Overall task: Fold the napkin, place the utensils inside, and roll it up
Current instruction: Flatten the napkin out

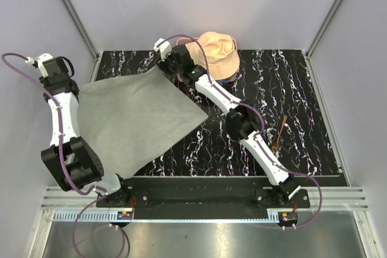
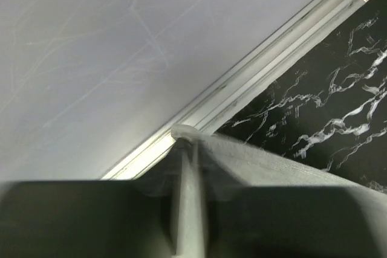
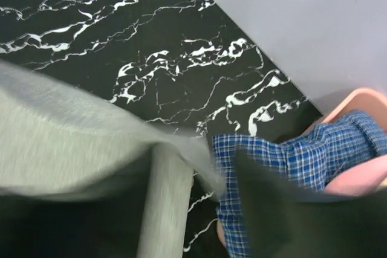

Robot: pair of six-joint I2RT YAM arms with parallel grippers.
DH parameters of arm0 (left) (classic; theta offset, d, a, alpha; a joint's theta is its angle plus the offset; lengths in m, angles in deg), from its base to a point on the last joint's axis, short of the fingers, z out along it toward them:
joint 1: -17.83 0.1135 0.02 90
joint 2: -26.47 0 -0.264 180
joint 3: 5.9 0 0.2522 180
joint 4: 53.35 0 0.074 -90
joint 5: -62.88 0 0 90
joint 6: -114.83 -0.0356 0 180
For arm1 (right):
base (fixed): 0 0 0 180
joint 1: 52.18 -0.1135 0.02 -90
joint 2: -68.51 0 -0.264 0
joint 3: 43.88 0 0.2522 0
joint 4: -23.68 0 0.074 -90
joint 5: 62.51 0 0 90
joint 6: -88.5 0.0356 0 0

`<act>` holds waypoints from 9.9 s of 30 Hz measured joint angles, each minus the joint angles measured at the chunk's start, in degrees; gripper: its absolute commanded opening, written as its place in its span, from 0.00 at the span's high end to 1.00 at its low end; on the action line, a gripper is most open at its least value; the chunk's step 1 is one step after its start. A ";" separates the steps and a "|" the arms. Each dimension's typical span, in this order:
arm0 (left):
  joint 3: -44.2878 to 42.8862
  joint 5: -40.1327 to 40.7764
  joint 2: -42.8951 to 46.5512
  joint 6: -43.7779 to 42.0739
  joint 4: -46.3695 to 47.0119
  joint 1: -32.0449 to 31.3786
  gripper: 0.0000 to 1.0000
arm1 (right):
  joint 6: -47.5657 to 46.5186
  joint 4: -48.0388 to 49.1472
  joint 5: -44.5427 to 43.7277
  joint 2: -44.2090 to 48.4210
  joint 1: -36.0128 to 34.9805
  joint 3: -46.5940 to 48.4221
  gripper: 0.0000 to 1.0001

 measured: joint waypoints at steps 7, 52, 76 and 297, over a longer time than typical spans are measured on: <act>-0.52 -5.57 -1.51 1.81 0.87 0.02 0.01 | -0.37 4.31 0.00 5.05 0.15 -11.65 0.00; 46.62 -28.24 4.44 31.52 34.75 -48.74 0.01 | 38.10 17.11 17.99 33.07 9.55 -73.16 0.00; 17.49 -31.71 -25.49 35.43 41.66 -68.11 0.01 | 28.15 -0.33 14.97 35.89 13.99 -65.64 0.00; -9.09 -30.03 -31.78 17.79 13.97 -25.35 0.19 | 58.27 -14.91 3.87 86.05 3.48 -116.32 0.37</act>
